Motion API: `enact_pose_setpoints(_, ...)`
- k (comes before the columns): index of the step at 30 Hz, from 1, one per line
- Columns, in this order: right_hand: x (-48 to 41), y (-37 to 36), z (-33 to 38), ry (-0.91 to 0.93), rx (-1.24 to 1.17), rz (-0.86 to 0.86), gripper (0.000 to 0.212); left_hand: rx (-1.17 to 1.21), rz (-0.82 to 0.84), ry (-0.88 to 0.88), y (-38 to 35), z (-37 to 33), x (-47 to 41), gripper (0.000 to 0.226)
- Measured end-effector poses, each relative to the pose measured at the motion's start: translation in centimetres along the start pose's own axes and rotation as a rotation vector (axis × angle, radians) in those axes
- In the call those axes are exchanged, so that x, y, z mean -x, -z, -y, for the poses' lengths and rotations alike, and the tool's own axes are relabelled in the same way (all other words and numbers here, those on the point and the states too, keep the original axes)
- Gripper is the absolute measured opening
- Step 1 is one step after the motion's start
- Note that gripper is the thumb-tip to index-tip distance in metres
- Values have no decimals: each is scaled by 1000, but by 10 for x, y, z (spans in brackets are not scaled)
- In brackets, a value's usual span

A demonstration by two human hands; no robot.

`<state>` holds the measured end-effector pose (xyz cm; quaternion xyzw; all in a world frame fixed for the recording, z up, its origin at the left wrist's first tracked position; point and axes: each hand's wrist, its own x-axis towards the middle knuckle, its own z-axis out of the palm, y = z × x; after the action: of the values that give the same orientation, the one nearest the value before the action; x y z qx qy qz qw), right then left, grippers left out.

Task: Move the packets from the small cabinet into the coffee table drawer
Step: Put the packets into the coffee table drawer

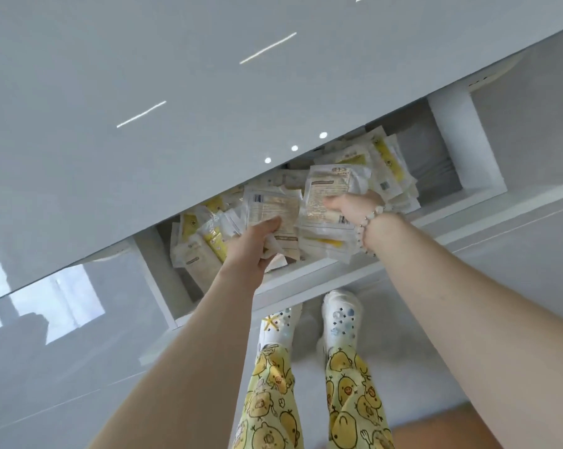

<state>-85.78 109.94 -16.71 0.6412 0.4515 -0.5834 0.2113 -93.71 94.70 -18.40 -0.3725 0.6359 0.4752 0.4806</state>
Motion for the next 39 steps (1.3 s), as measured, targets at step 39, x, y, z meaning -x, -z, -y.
enact_pose_setpoints(39, -48, -19, -21, 220, 418, -633, 101, -519, -587, -321, 29, 2, -58, 90)
